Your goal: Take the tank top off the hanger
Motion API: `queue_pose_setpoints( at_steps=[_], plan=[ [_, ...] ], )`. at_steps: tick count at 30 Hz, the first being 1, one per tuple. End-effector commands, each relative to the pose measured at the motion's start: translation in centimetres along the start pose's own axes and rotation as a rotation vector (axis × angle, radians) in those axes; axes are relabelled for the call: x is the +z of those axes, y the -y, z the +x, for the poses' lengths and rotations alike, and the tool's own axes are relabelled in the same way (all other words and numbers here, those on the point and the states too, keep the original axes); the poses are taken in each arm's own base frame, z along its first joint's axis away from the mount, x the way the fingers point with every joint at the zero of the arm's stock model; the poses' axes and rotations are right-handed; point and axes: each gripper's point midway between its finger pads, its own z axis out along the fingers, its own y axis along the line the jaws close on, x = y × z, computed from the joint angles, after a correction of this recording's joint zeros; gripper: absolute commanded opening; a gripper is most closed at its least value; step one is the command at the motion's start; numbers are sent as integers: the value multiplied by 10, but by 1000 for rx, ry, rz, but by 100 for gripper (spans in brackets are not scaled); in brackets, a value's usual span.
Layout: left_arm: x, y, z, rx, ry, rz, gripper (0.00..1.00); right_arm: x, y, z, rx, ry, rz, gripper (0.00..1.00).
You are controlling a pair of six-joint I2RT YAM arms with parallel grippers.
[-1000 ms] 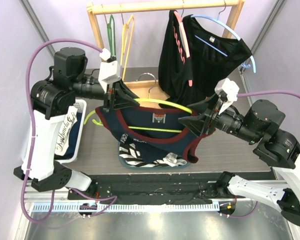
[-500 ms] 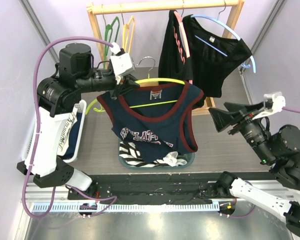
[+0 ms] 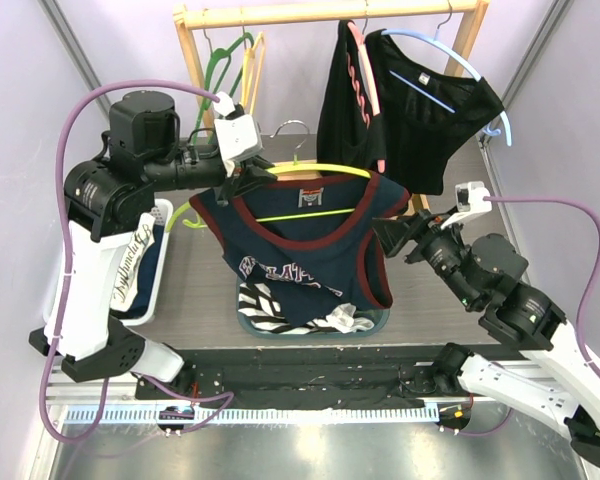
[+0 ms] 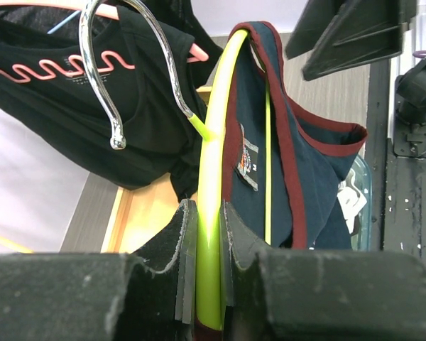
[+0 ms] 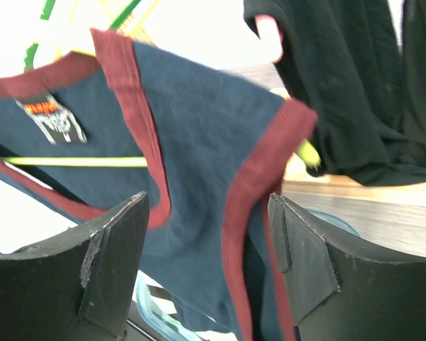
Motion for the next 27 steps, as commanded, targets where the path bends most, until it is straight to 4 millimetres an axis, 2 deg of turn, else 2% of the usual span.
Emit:
queue_pose_setpoints(
  at_steps=[1, 9, 12, 15, 16, 19, 22, 27],
  plan=[
    [-21, 10, -32, 83, 101, -3, 0, 7, -23, -30, 90, 111, -72, 75],
    [-25, 18, -35, 81, 113, 26, 0, 16, -19, -32, 64, 130, -42, 74],
    [-26, 19, -37, 84, 117, 28, 0, 18, -19, -32, 67, 140, -42, 67],
    [-27, 20, -38, 81, 123, 34, 0, 20, -22, -35, 72, 151, -55, 43],
    [-27, 20, -38, 81, 123, 32, 0, 19, -23, -36, 73, 152, -59, 29],
    [-26, 19, -35, 76, 114, 29, 0, 17, -26, -40, 78, 158, -69, 8],
    [-25, 18, -35, 83, 111, 27, 1, 12, -25, -44, 81, 171, -68, 1],
    [-25, 18, -34, 78, 108, 27, 1, 4, -17, -44, 85, 181, -49, 1]
  ],
)
